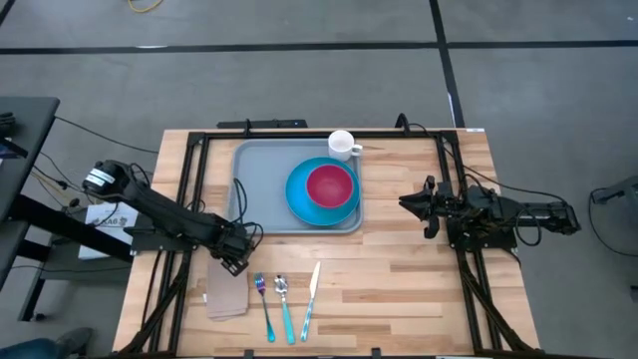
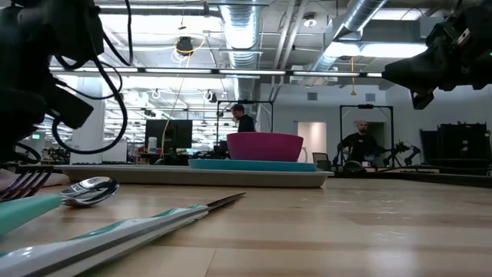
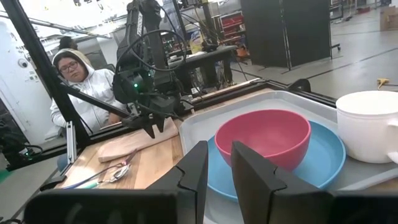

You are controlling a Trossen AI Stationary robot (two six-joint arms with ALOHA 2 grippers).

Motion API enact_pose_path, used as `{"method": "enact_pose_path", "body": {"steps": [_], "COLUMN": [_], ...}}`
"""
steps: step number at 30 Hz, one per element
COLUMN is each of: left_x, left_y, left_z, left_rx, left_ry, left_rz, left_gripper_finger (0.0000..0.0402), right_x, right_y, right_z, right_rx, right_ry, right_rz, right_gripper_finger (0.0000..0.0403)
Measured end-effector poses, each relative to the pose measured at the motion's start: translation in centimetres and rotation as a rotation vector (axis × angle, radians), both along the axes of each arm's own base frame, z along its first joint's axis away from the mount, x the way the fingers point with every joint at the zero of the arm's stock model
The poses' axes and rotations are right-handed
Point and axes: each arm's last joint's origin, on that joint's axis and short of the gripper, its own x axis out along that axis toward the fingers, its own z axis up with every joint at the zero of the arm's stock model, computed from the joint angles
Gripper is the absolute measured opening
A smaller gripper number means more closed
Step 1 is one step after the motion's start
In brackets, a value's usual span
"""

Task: Set up tray
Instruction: Put the brown napkin on the gray serving tray to the left of the blue plate

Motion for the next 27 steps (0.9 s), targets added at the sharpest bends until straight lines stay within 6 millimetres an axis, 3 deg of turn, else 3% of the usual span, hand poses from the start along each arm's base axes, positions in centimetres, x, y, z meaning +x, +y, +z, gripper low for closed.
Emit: {"method": "enact_pose_path", "body": {"steps": [9, 15, 27], "left_x": [0.8, 2.6, 4.3], "left_y": [-0.3, -0.6, 0.4], "left_z": [-0.5, 0.3, 0.5], "left_rx": [0.001, 0.048, -0.014], "left_ry": [-0.021, -0.177, -0.258], "left_rz": [-0.025, -0.071, -0.056], "left_gripper_finger": [0.0169, 0.0169, 0.0169], "right_x": [0.0, 0.0, 0.0], "right_y": [0.0, 0.0, 0.0], "right_z": [0.0, 0.0, 0.0], "right_rx": [0.000, 0.000, 0.000], "right_ry": [-0.001, -0.002, -0.002], "right_rz": [0.000, -0.001, 0.000], "right_gripper_finger": [0.0064, 0.0064, 0.0064]}}
